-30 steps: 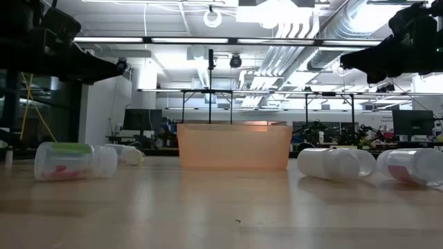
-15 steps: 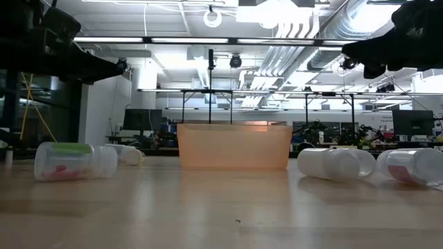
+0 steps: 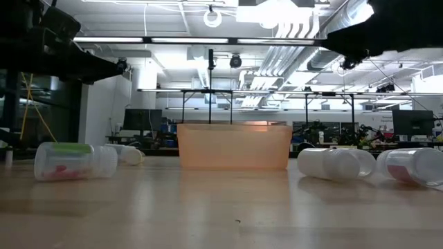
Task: Pick and place pill bottles into a basket
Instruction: Put the transparent pill bottle into the orange bin
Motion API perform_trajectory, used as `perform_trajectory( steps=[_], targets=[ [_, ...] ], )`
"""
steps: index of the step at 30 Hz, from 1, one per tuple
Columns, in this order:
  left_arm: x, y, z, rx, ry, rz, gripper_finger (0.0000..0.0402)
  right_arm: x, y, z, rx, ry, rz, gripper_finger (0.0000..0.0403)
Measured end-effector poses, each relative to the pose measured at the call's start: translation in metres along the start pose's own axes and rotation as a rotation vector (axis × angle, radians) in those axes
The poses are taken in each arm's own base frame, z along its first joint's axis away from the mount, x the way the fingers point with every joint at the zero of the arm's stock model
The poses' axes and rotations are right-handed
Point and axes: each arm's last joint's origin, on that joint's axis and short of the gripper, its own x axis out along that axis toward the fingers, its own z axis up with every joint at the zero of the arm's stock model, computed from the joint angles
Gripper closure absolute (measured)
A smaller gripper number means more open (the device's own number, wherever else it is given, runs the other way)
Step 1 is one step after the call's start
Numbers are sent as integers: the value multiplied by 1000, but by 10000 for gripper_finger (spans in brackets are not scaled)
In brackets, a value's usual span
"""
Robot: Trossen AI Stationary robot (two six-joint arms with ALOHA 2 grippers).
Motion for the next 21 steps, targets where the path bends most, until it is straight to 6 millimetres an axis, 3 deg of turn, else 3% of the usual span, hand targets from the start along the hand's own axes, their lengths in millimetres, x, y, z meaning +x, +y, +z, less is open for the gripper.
perform_trajectory(
  steps=[5,9,14,21],
  targets=[
    [0,0,0,0,-1,0,224,21,-2,16,-167,152,37,214],
    [0,0,2,-4,-18,1,225,32,-3,33,-191,201,84,217],
    [0,0,2,-73,-18,-3,224,41,-3,46,-92,307,114,217],
    [0,0,1,-155,-15,-3,224,57,-3,49,59,447,105,216]
  ],
)
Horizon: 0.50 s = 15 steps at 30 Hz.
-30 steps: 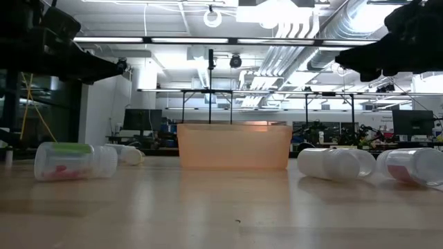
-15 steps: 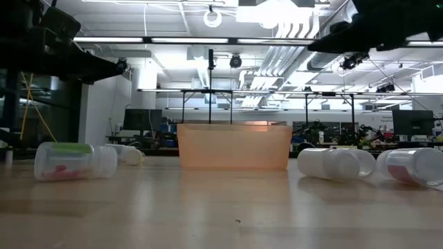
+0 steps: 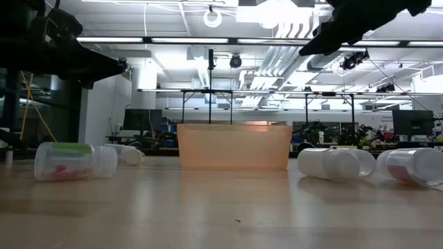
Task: Pick and place pill bottles into a basket
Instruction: Put the transparent pill bottle into the orange bin
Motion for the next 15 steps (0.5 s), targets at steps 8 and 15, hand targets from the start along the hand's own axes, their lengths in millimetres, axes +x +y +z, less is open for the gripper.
perform_trajectory(
  steps=[8,15],
  targets=[
    [0,0,0,-19,0,-1,225,23,-4,16,236,78,-122,212],
    [0,0,0,11,0,7,225,45,-6,31,615,233,-207,211]
  ],
)
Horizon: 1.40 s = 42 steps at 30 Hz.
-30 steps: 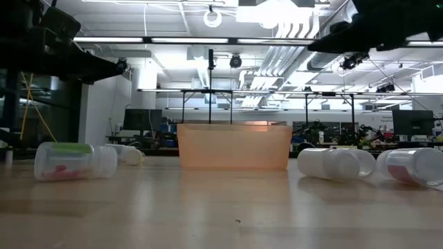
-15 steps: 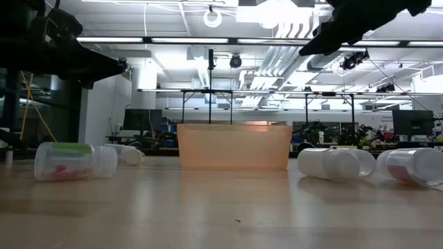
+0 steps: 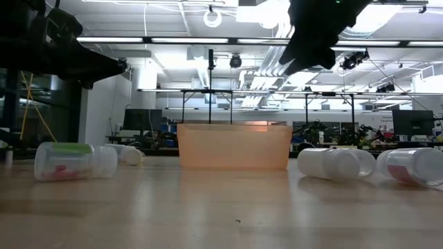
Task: Pick and place pill bottles into a basket
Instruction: Put the transparent pill bottle into the orange bin
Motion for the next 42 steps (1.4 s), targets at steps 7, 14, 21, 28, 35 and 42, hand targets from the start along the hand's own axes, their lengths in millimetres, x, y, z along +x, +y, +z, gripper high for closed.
perform_trajectory(
  steps=[7,14,21,28,35,42],
  targets=[
    [0,0,0,4,0,2,225,15,18,-1,315,212,-113,210],
    [0,0,-1,6,6,3,224,37,43,-23,517,409,-190,210],
    [0,0,-2,89,23,7,224,55,60,-50,686,520,-278,210],
    [0,0,-4,141,36,5,224,65,75,-73,799,577,-364,210],
    [0,0,-4,143,41,5,225,81,73,-83,813,563,-448,210],
    [0,0,-4,143,42,4,225,97,66,-88,811,602,-497,210]
  ],
)
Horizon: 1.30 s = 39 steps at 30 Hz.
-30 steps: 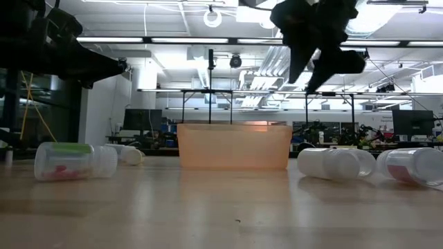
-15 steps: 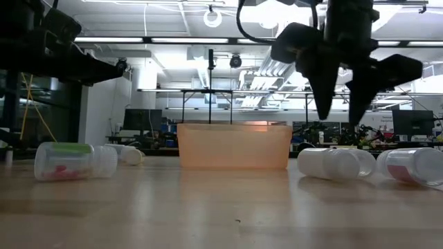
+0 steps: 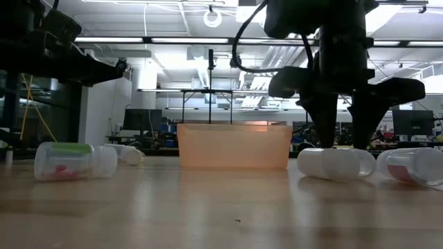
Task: Pick and place pill bottles into a basket
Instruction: Put the transparent pill bottle into the orange bin
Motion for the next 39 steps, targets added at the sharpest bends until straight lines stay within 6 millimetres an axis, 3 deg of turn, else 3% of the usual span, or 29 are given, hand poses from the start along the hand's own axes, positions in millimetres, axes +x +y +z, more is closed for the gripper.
perform_trajectory(
  steps=[16,24,39],
  targets=[
    [0,0,0,0,0,0,225,5,-3,3,-42,-31,-44,210],
    [0,0,0,0,0,-1,225,24,-1,3,-31,41,-107,210],
    [0,0,0,0,-1,-5,225,25,-1,2,-22,126,-119,210]
  ],
)
